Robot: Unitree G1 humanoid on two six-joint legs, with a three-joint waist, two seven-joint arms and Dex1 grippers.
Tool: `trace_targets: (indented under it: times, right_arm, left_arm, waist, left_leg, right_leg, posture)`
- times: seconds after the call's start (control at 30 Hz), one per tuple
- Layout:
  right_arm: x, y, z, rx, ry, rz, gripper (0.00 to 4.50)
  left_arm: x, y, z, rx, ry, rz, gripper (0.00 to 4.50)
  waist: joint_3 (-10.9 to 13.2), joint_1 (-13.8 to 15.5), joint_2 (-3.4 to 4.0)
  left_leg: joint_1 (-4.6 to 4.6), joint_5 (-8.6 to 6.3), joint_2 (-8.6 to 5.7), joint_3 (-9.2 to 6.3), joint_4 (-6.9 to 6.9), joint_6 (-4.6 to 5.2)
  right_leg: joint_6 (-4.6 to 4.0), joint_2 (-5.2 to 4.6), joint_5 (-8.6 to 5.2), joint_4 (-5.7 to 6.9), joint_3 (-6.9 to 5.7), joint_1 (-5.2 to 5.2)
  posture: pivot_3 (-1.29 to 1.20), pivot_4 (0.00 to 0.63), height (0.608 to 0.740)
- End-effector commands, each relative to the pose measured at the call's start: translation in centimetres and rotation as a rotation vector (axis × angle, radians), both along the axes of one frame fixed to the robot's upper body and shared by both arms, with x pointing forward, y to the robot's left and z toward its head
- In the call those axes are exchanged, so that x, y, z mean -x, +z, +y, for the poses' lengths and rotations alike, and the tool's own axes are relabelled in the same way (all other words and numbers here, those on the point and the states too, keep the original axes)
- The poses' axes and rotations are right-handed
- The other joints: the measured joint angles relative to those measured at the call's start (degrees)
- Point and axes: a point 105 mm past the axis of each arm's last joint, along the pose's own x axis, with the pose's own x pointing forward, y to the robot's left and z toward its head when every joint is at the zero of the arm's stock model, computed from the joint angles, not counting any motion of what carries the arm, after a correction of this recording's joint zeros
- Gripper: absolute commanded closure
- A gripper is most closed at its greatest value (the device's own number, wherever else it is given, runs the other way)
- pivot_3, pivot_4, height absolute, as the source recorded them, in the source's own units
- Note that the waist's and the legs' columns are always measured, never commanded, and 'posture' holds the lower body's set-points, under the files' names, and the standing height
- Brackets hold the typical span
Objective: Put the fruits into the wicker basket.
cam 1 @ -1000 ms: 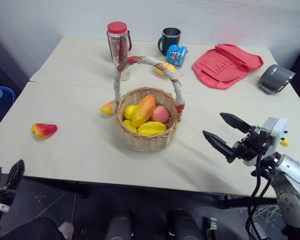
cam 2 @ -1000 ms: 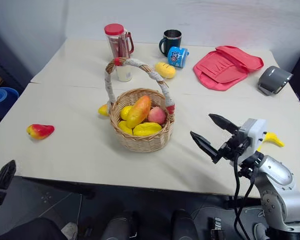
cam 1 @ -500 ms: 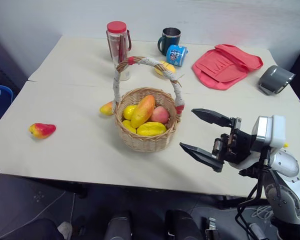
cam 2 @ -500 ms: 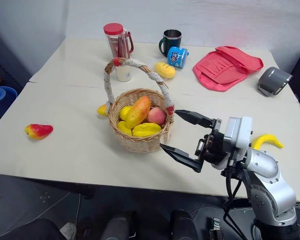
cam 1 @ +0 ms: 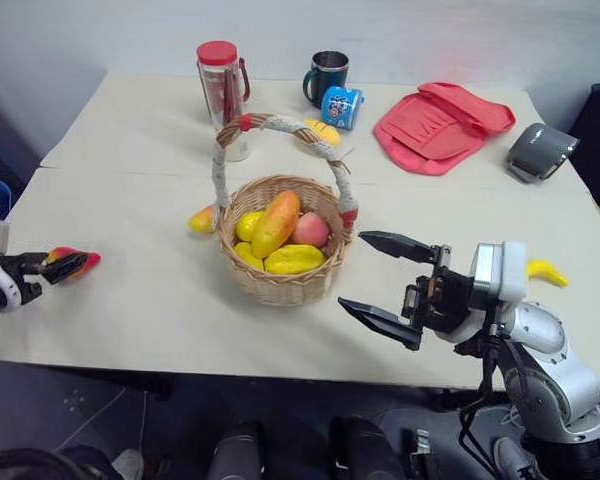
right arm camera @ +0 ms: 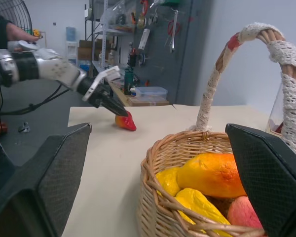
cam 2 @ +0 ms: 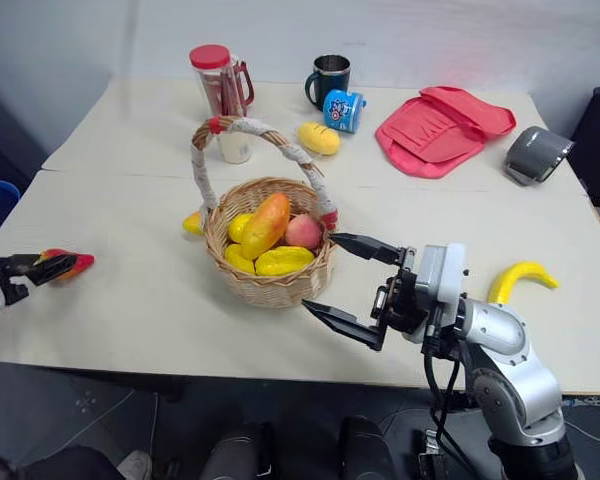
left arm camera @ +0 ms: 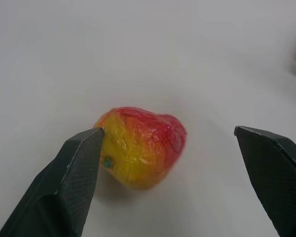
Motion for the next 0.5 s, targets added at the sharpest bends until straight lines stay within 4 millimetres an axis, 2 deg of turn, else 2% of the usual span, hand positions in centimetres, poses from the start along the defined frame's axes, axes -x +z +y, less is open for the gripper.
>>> trace_targets:
  times: [0.03,0.23,0.33,0.47,0.5]
  right_arm:
    - [0.4,0.2,0.1,-0.011,-0.007,-0.03,0.01]
    - [0.3,-0.3,-0.2,-0.004,-0.045,-0.026,0.01]
    - [0.3,-0.5,-0.4,0.0,-0.057,-0.024,0.0]
    - [0.3,-0.7,-0.6,0.009,-0.065,-0.016,0.0]
    - [0.3,-0.8,-0.6,0.014,-0.064,-0.012,0.0]
  left_arm:
    - [-1.1,-1.1,0.1,-0.015,-0.016,0.036,0.11]
    - [-3.7,-1.3,-0.9,0.016,-0.051,-0.029,0.11]
    - [-4.3,-1.6,-1.2,0.007,-0.057,-0.05,0.63]
    - [-4.5,-2.2,-1.8,0.004,-0.084,-0.068,1.82]
    - [-4.5,-2.4,-1.9,0.01,-0.095,-0.072,1.98]
  waist:
    - [0.0,0.0,-0.02]
    - [0.0,0.4,-0.36]
    - [0.0,0.4,-0.41]
    - [0.0,0.6,-0.44]
    - [0.0,0.6,-0.44]
  left_leg:
    - [0.01,0.0,0.0,0.07,0.03,0.0]
    - [-0.01,0.0,0.01,0.18,0.15,0.01]
    - [-0.01,0.01,0.01,0.25,0.15,0.0]
    - [-0.01,0.01,0.01,0.28,0.22,0.01]
    - [0.0,0.01,0.01,0.29,0.23,0.01]
  right_leg:
    - [0.01,0.0,0.0,0.0,0.01,-0.01]
    - [0.1,0.0,0.06,0.06,0.04,-0.08]
    - [0.1,-0.02,0.06,0.14,0.06,-0.15]
    - [0.1,-0.04,0.06,0.4,0.08,-0.21]
    - [0.1,-0.05,0.06,0.4,0.08,-0.21]
  posture:
    - [0.0,0.15,0.74]
    - [0.0,0.15,0.74]
    - [0.0,0.15,0.74]
    - [0.0,0.15,0.74]
    - [0.0,0.15,0.74]
